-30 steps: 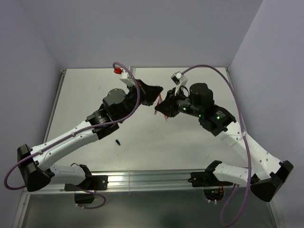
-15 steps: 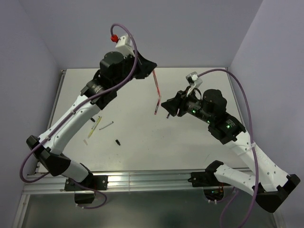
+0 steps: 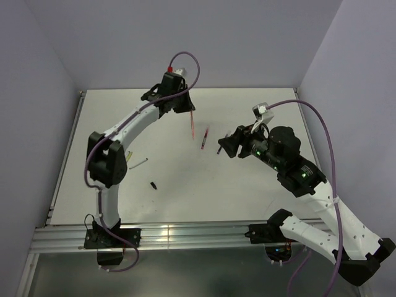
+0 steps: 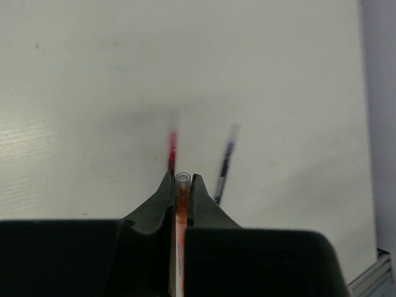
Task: Insert the pens into the pen caps
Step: Place the pen at the center of the board.
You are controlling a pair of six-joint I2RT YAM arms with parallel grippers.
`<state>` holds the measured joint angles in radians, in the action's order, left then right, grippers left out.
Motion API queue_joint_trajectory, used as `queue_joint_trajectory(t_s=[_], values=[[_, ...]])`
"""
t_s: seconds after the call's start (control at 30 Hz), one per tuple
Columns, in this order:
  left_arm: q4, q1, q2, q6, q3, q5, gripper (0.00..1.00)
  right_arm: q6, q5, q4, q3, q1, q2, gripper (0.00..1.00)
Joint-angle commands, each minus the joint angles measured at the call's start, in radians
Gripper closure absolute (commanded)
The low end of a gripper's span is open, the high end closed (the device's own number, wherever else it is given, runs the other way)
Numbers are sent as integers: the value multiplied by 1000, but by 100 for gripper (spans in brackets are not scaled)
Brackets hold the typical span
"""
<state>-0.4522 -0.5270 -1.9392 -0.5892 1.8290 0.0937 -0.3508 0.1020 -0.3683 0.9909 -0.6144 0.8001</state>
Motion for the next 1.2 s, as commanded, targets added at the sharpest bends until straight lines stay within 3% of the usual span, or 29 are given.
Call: queue_joint_trajectory(t_s=[0.0,0.27,0.6,0.8,1.0,1.17], values=[[-66,8,-124,34,102,8,100,-4,-33,5,3,11,5,36],[-82,18,-348,5,197,18,100,-4,-33,5,-12,25,4,34],[29,19,-354,-49,70,8,99,-7,-2,19,-18,38,14,34],[53,15,-371,-64,44,1,93,-4,-2,19,-20,38,7,34],[56,10,-376,-63,32,-6,77,-4,1,17,-17,39,7,34],[53,10,-376,-58,26,-12,71,-4,-1,17,-20,39,5,34]])
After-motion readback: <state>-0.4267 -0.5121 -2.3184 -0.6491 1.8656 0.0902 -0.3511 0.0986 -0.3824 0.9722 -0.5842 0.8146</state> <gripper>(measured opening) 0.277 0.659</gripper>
